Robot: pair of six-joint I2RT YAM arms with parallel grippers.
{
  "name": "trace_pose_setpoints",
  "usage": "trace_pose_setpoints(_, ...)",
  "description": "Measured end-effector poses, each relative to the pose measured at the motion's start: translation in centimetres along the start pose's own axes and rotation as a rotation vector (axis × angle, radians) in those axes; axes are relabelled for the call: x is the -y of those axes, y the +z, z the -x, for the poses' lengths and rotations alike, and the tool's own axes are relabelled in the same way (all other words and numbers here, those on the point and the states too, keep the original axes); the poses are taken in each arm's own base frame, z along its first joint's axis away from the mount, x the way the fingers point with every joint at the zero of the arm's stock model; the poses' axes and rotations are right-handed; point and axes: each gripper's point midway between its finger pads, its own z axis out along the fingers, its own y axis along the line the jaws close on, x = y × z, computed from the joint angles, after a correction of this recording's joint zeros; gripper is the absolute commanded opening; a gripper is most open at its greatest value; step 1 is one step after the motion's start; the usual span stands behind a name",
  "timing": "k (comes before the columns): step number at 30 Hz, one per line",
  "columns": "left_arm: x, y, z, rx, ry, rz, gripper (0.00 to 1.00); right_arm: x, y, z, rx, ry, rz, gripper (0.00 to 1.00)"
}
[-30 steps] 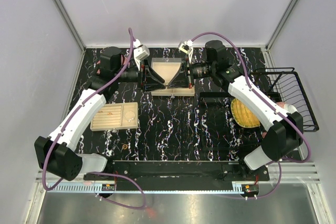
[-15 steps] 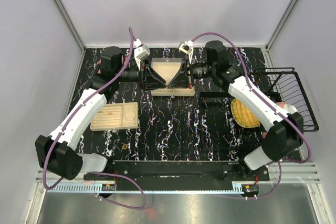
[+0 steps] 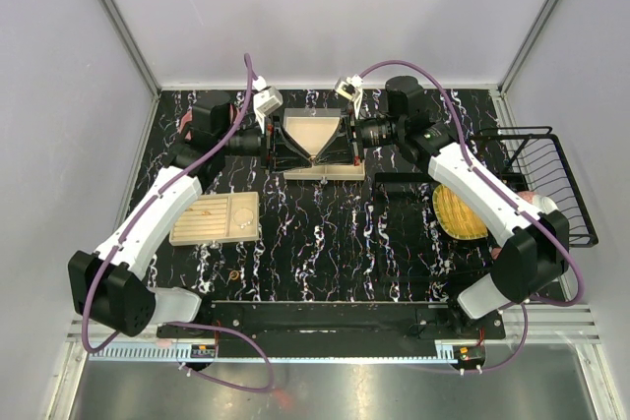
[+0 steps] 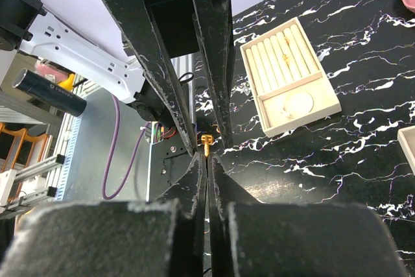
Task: Organize the mixed jewelry
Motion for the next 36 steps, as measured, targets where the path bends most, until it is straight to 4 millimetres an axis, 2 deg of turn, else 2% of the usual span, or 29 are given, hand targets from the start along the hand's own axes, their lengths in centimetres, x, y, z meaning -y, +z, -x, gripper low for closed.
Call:
trace_pose_setpoints(8,-0.1,0.1,-0.1,-0.001,-0.018,-0.005,0.17,0.1,0.0,0.0,0.001,0.001,-0.005,0.0)
trace_pose_setpoints(12,-0.1,0.2,-0.1,-0.001,-0.027,-0.014,0.07,0.1,0.0,-0.1,0.0,0.002,-0.006,0.0)
trace_pose_setpoints(13,-0.1,0.2,-0.1,-0.002,-0.029,-0.014,0.01,0.1,0.0,-0.1,0.0,0.001,-0.006,0.01)
trace_pose_setpoints(16,-0.1,0.2,-0.1,-0.002,-0.037,-0.016,0.0,0.2,0.0,-0.1,0.002,-0.003,-0.006,0.11)
trace_pose_setpoints(17,-0.1,0.2,-0.1,-0.002,-0.039,-0.016,0.0,0.2,0.0,-0.1,0.003,-0.004,-0.006,0.25)
trace_pose_setpoints(20,-0.1,0.3,0.0,0.002,-0.039,-0.017,0.0,0.4,0.0,-0.2,0.001,-0.013,-0.018,0.43)
trace_pose_setpoints(23,-0.1,0.3,0.1,0.003,-0.037,-0.015,0.0,1.1,-0.2,-0.7,-0.013,-0.026,-0.059,0.49)
trace_pose_setpoints(28,-0.4,-0.2,0.1,-0.008,-0.035,0.004,0.0,1.8,-1.3,-1.4,-0.047,-0.089,-0.159,0.51)
trace_pose_setpoints(33,-1.2,-1.7,0.4,-0.02,-0.004,0.061,0.0,1.9,-3.5,-1.2,-0.074,-0.186,-0.283,0.52)
trace_pose_setpoints(36,-1.7,-2.8,-0.1,-0.041,0.014,0.111,0.0,2.1,-5.0,-1.1,-0.086,-0.235,-0.365,0.52)
